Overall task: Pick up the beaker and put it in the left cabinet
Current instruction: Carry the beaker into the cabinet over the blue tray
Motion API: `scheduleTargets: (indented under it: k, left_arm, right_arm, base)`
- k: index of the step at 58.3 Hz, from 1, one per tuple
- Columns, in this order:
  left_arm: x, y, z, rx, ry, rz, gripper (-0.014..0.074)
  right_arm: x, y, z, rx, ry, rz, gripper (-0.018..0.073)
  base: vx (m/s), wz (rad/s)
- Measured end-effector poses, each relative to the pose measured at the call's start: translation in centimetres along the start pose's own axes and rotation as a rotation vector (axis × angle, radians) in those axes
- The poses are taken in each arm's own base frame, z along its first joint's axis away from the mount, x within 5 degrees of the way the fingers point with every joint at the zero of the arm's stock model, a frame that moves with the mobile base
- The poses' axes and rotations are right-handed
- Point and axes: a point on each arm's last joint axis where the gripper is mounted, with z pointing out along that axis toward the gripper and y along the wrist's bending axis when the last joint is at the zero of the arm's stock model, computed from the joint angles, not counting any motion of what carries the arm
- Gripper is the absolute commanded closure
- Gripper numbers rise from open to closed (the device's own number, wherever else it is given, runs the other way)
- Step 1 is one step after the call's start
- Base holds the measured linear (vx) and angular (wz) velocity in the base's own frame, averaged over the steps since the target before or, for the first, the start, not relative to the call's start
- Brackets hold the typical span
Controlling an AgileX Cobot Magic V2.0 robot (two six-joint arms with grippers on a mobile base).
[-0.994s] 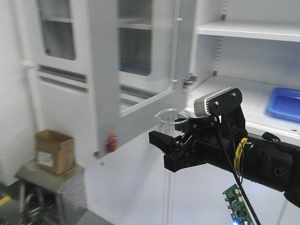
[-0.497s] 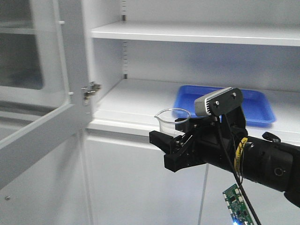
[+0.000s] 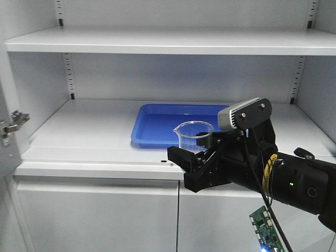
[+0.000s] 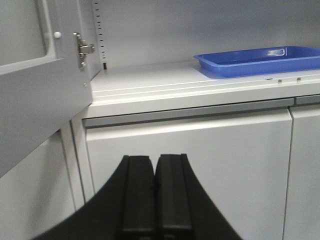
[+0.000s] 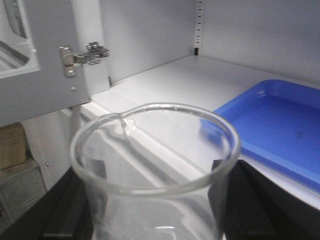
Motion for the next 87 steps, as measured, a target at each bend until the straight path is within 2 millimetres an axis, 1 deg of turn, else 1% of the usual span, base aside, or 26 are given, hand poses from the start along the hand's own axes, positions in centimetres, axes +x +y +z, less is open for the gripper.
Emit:
scheduleTargets:
  k: [45, 77, 83, 87]
  left_arm:
    - [0.0, 0.0, 0.0, 0.0, 0.0, 0.0, 0.0595]
    - [0.0, 0.0, 0.0, 0.0, 0.0, 0.0, 0.0595]
    - [0.0, 0.0, 0.0, 0.0, 0.0, 0.0, 0.0595]
    - [0.0, 0.0, 0.0, 0.0, 0.0, 0.0, 0.0595]
  right_arm:
    - [0.0, 0.0, 0.0, 0.001, 0.0, 0.0, 0.0426]
    - [0.0, -0.1, 0.0, 0.008, 0.004, 0.0, 0.0426]
    - [0.6, -0.2, 0.5, 0.008, 0.022, 0.007, 0.0426]
    - [1.5, -0.5, 1.2, 0.01, 0.052, 0.016, 0.0426]
  base:
    - [0.21, -0.06]
    - [0.12, -0.07]
    - [0.05, -0.04]
    - [0.03, -0.03]
